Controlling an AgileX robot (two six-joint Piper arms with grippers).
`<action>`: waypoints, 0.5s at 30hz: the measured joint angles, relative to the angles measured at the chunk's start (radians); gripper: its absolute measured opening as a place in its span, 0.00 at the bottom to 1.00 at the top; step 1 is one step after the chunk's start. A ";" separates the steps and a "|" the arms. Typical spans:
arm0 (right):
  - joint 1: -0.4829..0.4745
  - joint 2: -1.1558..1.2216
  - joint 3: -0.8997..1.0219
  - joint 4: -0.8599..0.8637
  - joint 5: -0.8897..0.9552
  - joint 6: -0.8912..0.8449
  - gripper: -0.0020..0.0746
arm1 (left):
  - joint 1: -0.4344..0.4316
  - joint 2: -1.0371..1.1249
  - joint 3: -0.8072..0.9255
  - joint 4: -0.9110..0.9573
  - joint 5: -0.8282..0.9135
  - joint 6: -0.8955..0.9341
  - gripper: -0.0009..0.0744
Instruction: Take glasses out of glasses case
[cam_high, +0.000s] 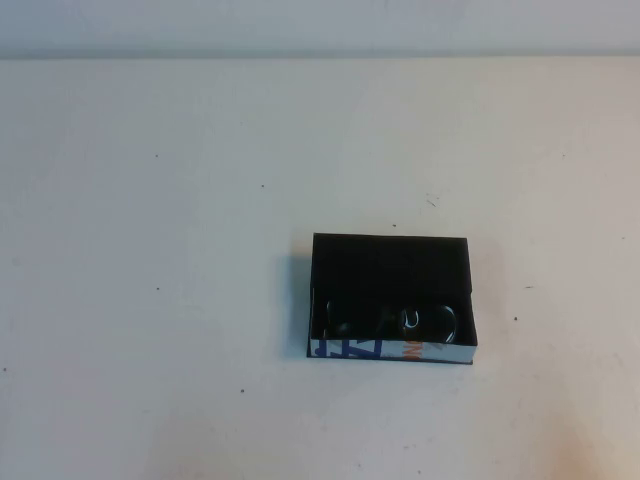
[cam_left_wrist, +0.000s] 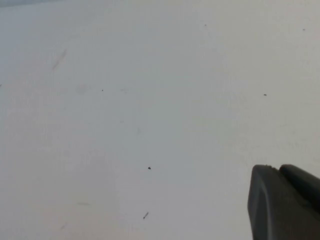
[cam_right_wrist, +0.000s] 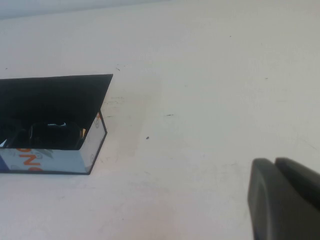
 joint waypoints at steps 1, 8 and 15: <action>0.000 0.000 0.000 0.000 0.000 0.000 0.00 | 0.000 0.000 0.000 0.000 0.000 0.000 0.01; 0.000 0.000 0.000 0.014 0.000 0.000 0.00 | 0.000 0.000 0.000 0.000 0.000 0.000 0.01; 0.000 0.000 0.000 0.021 0.000 0.000 0.00 | 0.000 0.000 0.000 0.000 0.000 0.000 0.01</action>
